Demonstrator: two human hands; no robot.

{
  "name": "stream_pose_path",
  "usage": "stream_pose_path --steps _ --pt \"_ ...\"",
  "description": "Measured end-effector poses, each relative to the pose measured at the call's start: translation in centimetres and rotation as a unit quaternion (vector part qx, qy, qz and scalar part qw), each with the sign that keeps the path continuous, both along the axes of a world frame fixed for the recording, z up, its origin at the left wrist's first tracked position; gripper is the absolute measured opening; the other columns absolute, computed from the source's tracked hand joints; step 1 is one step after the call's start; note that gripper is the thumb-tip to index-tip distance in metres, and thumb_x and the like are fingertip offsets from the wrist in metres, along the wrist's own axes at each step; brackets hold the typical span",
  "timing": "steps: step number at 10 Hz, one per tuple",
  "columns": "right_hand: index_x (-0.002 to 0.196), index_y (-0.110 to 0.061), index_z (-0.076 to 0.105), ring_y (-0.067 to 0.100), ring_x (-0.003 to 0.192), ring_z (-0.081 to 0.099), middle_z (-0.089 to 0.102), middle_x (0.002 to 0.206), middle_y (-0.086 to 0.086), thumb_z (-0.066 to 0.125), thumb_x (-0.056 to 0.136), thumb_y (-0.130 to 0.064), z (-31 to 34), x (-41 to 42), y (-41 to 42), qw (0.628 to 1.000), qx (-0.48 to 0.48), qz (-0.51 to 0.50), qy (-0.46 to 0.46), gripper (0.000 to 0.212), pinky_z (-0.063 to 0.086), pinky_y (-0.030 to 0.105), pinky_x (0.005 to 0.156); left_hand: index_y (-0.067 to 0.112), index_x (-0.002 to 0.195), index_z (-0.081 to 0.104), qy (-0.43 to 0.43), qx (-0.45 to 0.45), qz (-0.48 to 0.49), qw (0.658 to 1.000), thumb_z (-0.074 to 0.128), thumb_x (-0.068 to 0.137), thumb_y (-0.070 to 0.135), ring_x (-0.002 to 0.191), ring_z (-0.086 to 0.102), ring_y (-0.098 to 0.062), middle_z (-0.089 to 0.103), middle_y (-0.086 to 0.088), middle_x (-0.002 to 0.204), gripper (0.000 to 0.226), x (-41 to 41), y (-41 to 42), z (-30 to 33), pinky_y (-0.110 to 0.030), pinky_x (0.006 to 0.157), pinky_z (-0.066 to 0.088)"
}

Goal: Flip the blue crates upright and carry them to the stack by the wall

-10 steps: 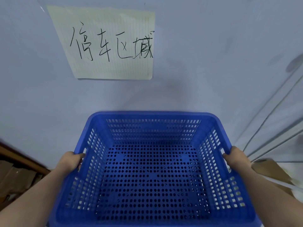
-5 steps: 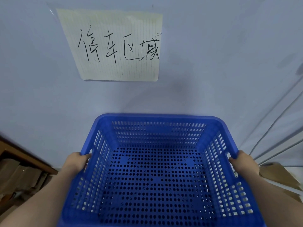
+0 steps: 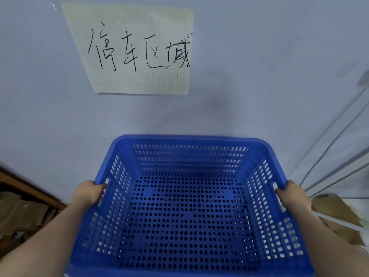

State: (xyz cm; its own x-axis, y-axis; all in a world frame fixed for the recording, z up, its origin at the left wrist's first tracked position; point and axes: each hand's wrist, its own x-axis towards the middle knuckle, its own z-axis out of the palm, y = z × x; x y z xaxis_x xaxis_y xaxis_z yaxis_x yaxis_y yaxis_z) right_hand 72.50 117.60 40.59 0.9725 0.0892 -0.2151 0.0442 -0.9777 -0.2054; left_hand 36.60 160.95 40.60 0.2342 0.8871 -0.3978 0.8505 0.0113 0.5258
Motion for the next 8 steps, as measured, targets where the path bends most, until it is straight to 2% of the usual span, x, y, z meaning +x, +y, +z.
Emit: stream_pose_path --steps 2,3,4,5,6,7,8 --pt "0.106 -0.010 0.050 0.029 0.082 0.058 0.058 0.091 0.010 0.053 0.087 -0.032 0.4 -0.2 -0.1 1.000 0.010 0.004 0.023 0.029 0.050 0.036 0.071 0.001 0.074 0.064 0.047 0.015 -0.022 0.999 0.058 0.087 0.029 0.070 0.063 -0.032 0.068 -0.016 0.071 0.031 -0.2 -0.2 0.1 -0.035 0.068 0.047" --pt "0.110 -0.008 0.045 0.029 0.082 0.057 0.056 0.093 0.010 0.051 0.088 -0.033 0.9 -0.3 0.1 0.999 0.000 0.011 0.046 0.033 0.048 0.035 0.070 0.002 0.104 0.057 0.123 0.090 -0.058 0.987 0.056 0.087 0.029 0.083 0.060 -0.032 0.064 -0.015 0.096 0.032 0.3 -1.0 0.7 -0.036 0.074 0.050" --pt "0.116 -0.003 0.043 0.032 0.089 0.058 0.060 0.107 0.015 0.053 0.088 -0.034 1.4 -0.7 0.4 0.997 0.013 -0.007 0.076 0.042 0.051 0.037 0.078 0.001 0.131 0.041 0.158 0.211 -0.133 0.955 0.053 0.087 0.021 0.120 0.048 -0.032 0.051 -0.017 0.131 0.050 1.9 -2.6 1.3 -0.041 0.099 0.042" --pt "0.125 -0.002 0.042 0.032 0.113 0.054 0.052 0.128 0.016 0.053 0.089 -0.028 2.8 -0.9 1.4 0.997 -0.051 0.052 0.024 0.046 0.048 0.040 0.093 0.005 0.151 0.018 0.181 0.255 -0.274 0.909 0.045 0.092 0.025 0.146 0.022 -0.026 0.024 -0.013 0.157 0.068 4.6 -4.1 2.6 -0.037 0.120 0.017" --pt "0.141 -0.004 0.031 0.029 0.129 0.043 0.041 0.143 0.013 0.046 0.092 -0.029 6.0 -1.4 4.7 0.985 -0.076 0.150 -0.022 0.056 0.040 0.040 0.102 0.011 0.154 0.011 0.182 0.231 -0.358 0.886 0.038 0.097 0.035 0.150 0.008 -0.023 0.009 -0.007 0.163 0.068 7.9 -5.3 4.8 -0.038 0.123 0.006" --pt "0.152 -0.008 0.014 0.028 0.143 0.026 0.018 0.159 0.011 0.043 0.095 -0.033 9.7 -1.8 9.0 0.961 -0.065 0.262 -0.057 0.068 0.028 0.040 0.115 0.014 0.155 0.006 0.159 0.235 -0.396 0.873 0.035 0.098 0.041 0.151 0.002 -0.022 0.003 -0.005 0.163 0.069 11.4 -7.0 7.8 -0.039 0.123 0.005" --pt "0.153 -0.012 0.009 0.025 0.146 0.020 0.008 0.162 0.008 0.043 0.096 -0.033 12.5 -3.0 12.5 0.940 -0.046 0.331 -0.065 0.070 0.026 0.037 0.117 0.013 0.155 0.004 0.136 0.246 -0.434 0.856 0.033 0.098 0.044 0.151 0.001 -0.022 0.002 -0.005 0.163 0.071 13.9 -8.1 9.8 -0.040 0.123 0.005"
